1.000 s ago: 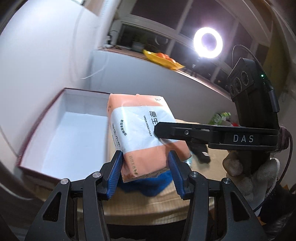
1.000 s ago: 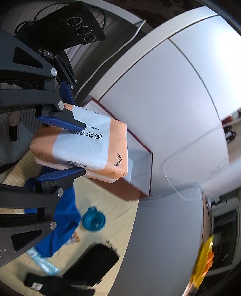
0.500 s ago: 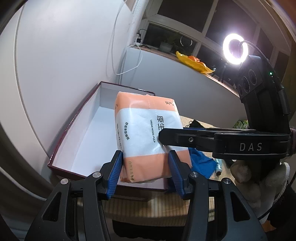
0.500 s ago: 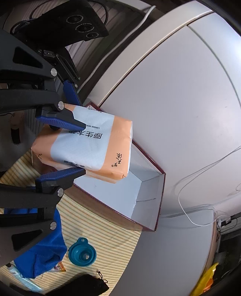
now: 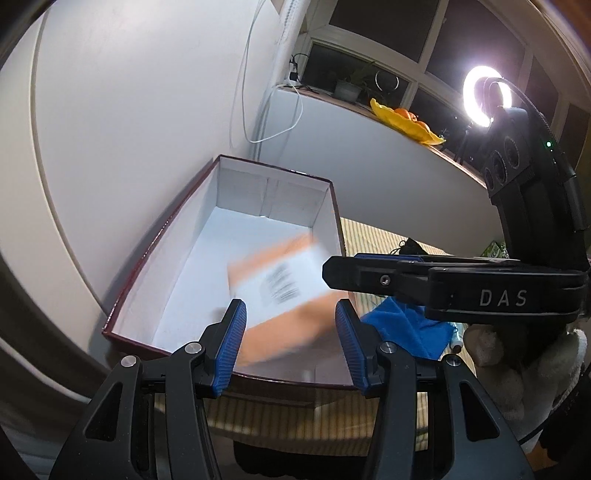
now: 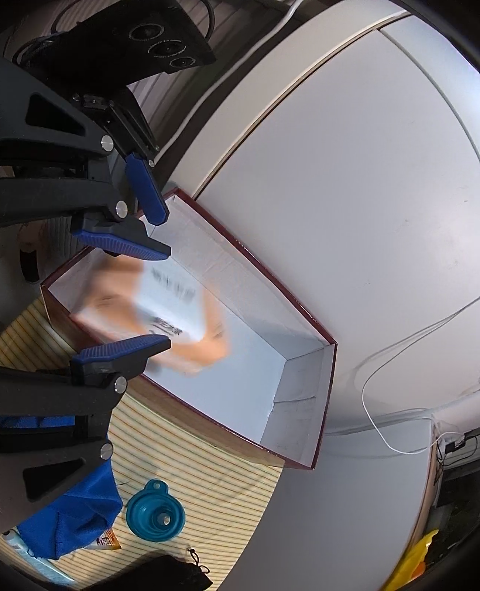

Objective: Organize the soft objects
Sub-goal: 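Open the right tool to drop the tissue pack into the box, then move the right tool to the blue towel and pinch it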

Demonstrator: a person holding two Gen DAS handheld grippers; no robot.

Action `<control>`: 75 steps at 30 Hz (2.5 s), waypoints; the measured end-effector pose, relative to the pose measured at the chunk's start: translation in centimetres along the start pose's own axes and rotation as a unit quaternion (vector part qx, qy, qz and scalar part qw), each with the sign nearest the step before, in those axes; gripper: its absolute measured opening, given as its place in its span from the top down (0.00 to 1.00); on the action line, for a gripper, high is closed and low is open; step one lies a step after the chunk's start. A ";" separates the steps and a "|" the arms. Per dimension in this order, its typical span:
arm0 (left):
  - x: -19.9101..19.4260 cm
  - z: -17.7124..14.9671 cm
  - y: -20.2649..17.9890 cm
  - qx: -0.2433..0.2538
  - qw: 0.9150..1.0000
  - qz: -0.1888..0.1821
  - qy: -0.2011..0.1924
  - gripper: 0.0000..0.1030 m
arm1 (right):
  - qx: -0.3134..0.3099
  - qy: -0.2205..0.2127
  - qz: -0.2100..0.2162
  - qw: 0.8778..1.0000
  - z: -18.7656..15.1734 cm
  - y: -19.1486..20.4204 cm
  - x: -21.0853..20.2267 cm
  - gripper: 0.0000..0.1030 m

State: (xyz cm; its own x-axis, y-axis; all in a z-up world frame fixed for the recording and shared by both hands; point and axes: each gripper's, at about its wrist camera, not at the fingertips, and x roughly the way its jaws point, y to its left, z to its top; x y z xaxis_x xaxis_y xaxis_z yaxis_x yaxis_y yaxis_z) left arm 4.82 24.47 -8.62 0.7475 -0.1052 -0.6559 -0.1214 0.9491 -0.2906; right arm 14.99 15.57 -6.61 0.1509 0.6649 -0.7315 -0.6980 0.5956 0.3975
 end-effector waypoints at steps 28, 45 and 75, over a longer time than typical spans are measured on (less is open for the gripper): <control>-0.3 -1.0 -5.2 0.025 0.999 -0.032 0.013 0.49 | 0.044 -0.050 -0.040 0.997 -3.3 -7.3 -8.1 0.42; 3.1 -6.2 -12.0 0.049 0.993 -0.072 0.085 0.45 | 0.094 -0.008 -0.043 0.995 -7.4 -16.7 -11.2 0.40; 11.8 -8.0 -12.5 0.044 0.991 -0.040 0.123 0.39 | 0.133 0.132 0.033 0.982 -8.5 -17.6 0.0 0.40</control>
State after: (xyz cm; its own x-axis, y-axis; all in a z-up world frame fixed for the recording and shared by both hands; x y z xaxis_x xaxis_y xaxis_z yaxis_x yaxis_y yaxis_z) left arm 9.98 8.97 -18.28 0.5686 -0.2401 -0.7868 -0.0020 0.9560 -0.2932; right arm 21.36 1.28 -18.32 -0.0989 0.5868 -0.8036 -0.4874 0.6755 0.5533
